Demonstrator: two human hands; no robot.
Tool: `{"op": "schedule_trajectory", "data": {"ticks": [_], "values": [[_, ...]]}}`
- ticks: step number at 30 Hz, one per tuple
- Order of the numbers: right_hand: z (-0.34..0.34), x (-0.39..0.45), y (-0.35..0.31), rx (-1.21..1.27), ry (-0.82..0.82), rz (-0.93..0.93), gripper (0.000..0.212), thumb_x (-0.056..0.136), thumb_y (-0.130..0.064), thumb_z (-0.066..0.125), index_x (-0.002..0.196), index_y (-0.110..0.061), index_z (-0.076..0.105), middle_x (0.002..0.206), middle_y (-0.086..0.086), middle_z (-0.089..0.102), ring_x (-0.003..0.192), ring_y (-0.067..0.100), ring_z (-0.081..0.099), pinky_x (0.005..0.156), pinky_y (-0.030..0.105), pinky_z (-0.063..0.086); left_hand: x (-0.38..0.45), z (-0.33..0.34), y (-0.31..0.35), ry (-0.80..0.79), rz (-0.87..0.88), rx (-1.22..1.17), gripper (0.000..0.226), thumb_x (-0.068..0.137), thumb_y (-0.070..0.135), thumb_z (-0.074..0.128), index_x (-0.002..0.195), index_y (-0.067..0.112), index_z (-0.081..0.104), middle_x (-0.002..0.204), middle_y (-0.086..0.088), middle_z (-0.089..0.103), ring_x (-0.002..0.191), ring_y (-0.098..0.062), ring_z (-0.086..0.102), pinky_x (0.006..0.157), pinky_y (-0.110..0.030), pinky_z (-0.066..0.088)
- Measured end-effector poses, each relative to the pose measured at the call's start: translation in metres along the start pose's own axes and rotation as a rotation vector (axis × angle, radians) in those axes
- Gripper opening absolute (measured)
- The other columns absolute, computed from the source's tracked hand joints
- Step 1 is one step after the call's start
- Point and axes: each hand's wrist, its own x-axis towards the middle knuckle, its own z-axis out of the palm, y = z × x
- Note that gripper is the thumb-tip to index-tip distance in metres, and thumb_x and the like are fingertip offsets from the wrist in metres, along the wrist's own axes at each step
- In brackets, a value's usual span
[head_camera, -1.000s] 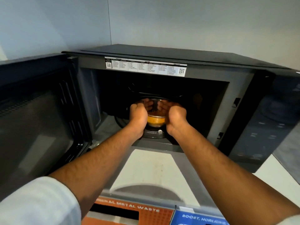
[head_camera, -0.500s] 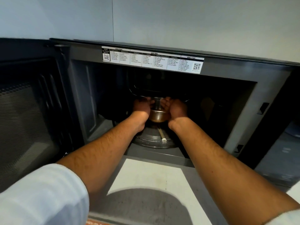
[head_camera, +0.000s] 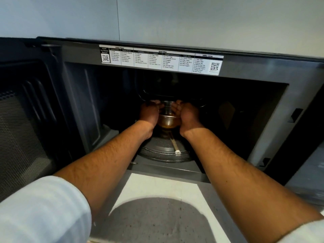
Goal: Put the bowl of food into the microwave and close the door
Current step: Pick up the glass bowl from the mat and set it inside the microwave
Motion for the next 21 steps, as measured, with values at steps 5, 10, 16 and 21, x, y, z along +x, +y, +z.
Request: {"op": "schedule_trajectory", "data": {"ticks": [5, 10, 16, 21], "values": [[-0.008, 0.001, 0.001, -0.042, 0.037, -0.035, 0.026, 0.103, -0.019, 0.043, 0.086, -0.020, 0.063, 0.082, -0.001, 0.066, 0.058, 0.006, 0.066, 0.047, 0.020, 0.048, -0.001, -0.006, 0.002, 0.092, -0.056, 0.036, 0.029, 0.105, 0.031, 0.040, 0.106, 0.016, 0.065, 0.092, -0.002, 0.069, 0.082, -0.017, 0.064, 0.067, -0.029, 0.049], [-0.013, -0.013, -0.001, -0.096, 0.072, -0.099, 0.033, 0.102, -0.028, 0.053, 0.121, -0.007, 0.068, 0.109, 0.015, 0.073, 0.095, 0.030, 0.071, 0.084, 0.041, 0.058, -0.016, -0.013, 0.007, 0.158, -0.062, 0.066, 0.045, 0.103, 0.042, 0.040, 0.129, 0.011, 0.060, 0.115, -0.008, 0.068, 0.100, -0.022, 0.063, 0.084, -0.032, 0.048], [-0.025, -0.057, -0.001, -0.233, 0.038, -0.101, 0.026, 0.100, -0.030, 0.055, 0.115, -0.016, 0.071, 0.100, 0.006, 0.075, 0.084, 0.018, 0.071, 0.060, 0.024, 0.056, -0.062, -0.028, 0.019, 0.177, -0.049, 0.182, 0.044, 0.102, 0.040, 0.044, 0.131, 0.010, 0.057, 0.120, -0.008, 0.064, 0.108, -0.025, 0.059, 0.094, -0.034, 0.044], [-0.036, -0.102, -0.008, -0.432, 0.036, -0.100, 0.022, 0.096, -0.025, 0.058, 0.112, -0.018, 0.071, 0.108, 0.009, 0.075, 0.103, 0.027, 0.070, 0.094, 0.043, 0.057, -0.112, -0.035, 0.029, 0.179, -0.042, 0.274, 0.032, 0.103, 0.031, 0.046, 0.119, 0.006, 0.058, 0.111, -0.009, 0.063, 0.109, -0.028, 0.060, 0.090, -0.030, 0.042]]}}
